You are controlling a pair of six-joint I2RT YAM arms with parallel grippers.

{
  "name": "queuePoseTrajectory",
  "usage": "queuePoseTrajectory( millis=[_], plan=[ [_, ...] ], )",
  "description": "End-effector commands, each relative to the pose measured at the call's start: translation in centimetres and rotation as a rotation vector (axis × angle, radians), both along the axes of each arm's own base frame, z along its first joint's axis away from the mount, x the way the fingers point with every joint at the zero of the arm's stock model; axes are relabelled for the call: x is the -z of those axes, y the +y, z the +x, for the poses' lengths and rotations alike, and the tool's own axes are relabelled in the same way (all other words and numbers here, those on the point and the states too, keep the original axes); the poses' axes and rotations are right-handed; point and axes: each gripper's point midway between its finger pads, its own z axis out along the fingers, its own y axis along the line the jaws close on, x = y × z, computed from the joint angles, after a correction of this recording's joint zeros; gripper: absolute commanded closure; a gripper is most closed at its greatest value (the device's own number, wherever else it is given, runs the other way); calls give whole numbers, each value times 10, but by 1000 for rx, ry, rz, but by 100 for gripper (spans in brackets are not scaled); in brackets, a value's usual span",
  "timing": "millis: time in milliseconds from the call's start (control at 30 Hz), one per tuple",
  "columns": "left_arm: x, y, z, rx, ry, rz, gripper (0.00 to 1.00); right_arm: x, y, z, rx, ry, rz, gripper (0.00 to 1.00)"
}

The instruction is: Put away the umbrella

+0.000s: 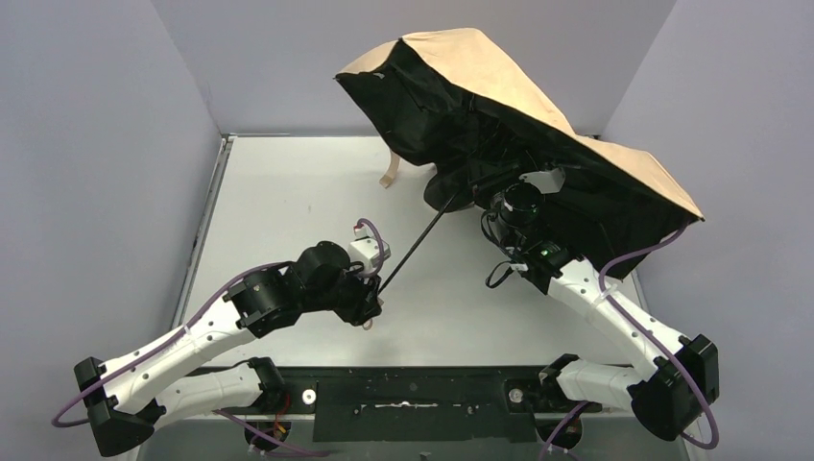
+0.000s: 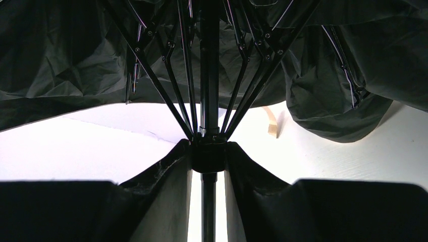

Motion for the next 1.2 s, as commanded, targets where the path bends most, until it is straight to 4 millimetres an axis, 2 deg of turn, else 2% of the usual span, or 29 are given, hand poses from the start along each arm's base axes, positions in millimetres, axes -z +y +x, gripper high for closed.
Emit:
queuePoseTrajectory(
  millis=[0, 133, 200, 267, 433, 500, 567, 633, 733, 900, 1033, 1167],
  plan=[
    [-13, -2, 10, -18, -59, -11, 78, -49, -4, 1, 18, -107, 90, 100],
    [-26, -1, 29, -90, -135, -21, 100, -39, 1, -2, -19, -70, 63, 100],
    [-35, -3, 41, -134, -188, -52, 100, -22, 18, -8, -118, -9, 17, 100],
    [-45, -8, 58, -181, -261, -91, 100, 6, 38, -20, -221, 50, -14, 100],
    [-91, -24, 104, -292, -431, -223, 100, 87, 117, -94, -483, 213, -36, 100],
    [-105, -31, 118, -306, -475, -256, 100, 109, 140, -121, -556, 256, -25, 100],
    [-115, -36, 127, -305, -502, -267, 100, 118, 151, -136, -592, 265, -21, 100],
    [-121, -38, 133, -303, -521, -272, 100, 119, 152, -140, -603, 272, -25, 100],
    [-124, -39, 136, -290, -533, -269, 100, 113, 145, -136, -562, 255, -29, 100],
    [-117, -36, 138, -298, -528, -247, 100, 96, 139, -129, -521, 222, 1, 100],
    [-119, -26, 141, -342, -533, -211, 100, 65, 153, -131, -580, 160, -10, 100],
    [-151, -8, 135, -395, -560, -173, 100, 22, 178, -139, -651, 77, -31, 100]
  ],
)
